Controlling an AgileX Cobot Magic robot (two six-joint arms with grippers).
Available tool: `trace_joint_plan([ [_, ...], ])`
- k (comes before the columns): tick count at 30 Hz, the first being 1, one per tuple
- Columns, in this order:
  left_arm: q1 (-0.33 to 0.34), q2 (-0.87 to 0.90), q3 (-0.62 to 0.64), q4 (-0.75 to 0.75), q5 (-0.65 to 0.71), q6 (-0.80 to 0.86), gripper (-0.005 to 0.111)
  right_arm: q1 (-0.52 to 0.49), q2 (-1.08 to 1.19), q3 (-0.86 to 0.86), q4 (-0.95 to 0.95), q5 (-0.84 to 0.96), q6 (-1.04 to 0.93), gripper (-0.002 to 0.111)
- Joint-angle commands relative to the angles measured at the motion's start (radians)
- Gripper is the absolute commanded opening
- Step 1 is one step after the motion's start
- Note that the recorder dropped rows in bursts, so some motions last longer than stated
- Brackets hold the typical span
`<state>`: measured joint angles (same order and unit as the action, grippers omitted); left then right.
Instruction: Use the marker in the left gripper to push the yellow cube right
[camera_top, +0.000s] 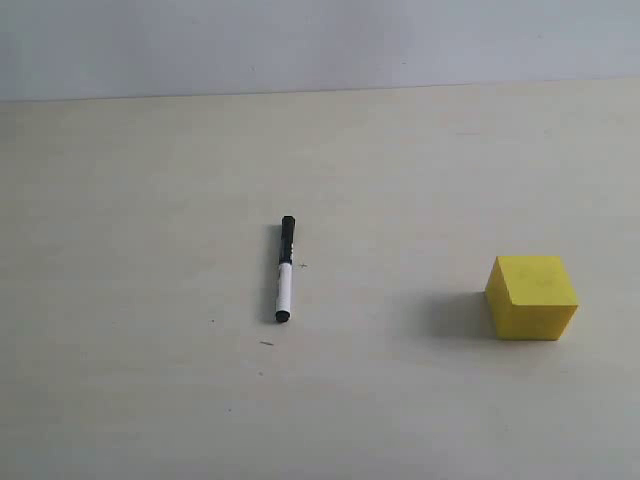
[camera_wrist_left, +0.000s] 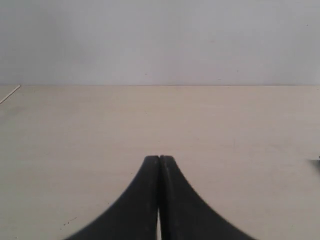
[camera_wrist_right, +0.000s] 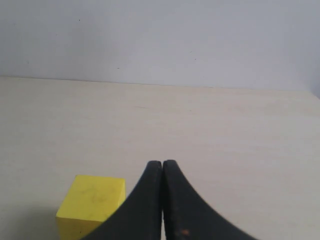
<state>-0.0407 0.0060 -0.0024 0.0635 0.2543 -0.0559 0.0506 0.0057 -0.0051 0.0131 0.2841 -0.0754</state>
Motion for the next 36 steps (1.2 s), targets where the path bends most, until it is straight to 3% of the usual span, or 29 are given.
trace_joint_plan([
  [1, -0.008, -0.006, 0.002, 0.005, 0.004, 0.001, 0.000, -0.005, -0.006, 0.005, -0.005, -0.002, -0.004, 0.000],
  [11, -0.070, -0.006, 0.002, 0.005, 0.004, 0.001, 0.000, -0.005, -0.006, 0.005, -0.005, -0.002, -0.004, 0.000],
  [36, -0.070, -0.006, 0.002, 0.005, 0.004, 0.001, 0.000, -0.005, -0.006, 0.005, -0.005, -0.002, -0.004, 0.000],
])
